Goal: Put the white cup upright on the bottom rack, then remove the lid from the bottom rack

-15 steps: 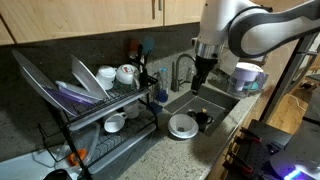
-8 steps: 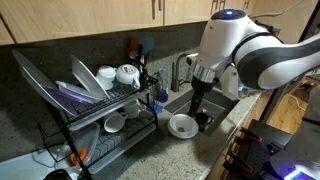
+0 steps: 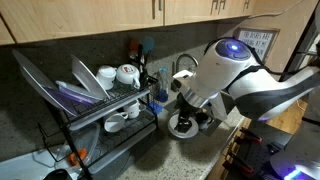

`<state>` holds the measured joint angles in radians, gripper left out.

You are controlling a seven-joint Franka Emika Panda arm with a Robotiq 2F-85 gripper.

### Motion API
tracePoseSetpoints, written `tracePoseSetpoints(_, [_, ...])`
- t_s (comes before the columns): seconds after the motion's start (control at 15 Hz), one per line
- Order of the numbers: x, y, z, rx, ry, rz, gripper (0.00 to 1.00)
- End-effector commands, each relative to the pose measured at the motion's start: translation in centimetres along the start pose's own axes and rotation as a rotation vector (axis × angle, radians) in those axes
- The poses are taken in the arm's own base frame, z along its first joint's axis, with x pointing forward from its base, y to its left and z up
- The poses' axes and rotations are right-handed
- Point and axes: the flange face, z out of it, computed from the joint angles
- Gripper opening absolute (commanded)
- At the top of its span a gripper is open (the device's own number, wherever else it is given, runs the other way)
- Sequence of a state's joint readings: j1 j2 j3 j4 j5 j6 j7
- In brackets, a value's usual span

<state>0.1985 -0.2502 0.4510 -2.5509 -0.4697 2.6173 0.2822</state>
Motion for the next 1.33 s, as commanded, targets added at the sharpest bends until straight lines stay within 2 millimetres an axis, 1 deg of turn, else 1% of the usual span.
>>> tracePoseSetpoints(0.0, [1.4,-1.0,1.3,-0.006,0.077,-0.052,1.0])
tracePoseSetpoints(0.07, [1.6,-1.1,1.7,-0.007,0.083,-0.06,1.0])
tracePoseSetpoints(0.13, [0.6,-1.0,1.2,-0.008,0.059,-0.054,1.0])
tracePoseSetpoints(0.33, [1.0,-1.2,1.9,-0.001,0.061,-0.063,1.0])
tracePoseSetpoints(0.67, [1.2,-1.2,1.9,0.0,0.064,-0.062,1.0])
tracePoseSetpoints(0.87, [2.4,-2.1,1.9,-0.035,0.112,-0.106,1.0])
tracePoseSetpoints(1.07, [4.4,-3.7,1.8,-0.122,0.184,-0.133,1.0])
tracePoseSetpoints(1.13, [5.1,-4.5,2.0,-0.14,0.205,-0.142,1.0])
tracePoseSetpoints(1.27, [6.2,-5.9,3.1,-0.179,0.224,-0.157,1.0])
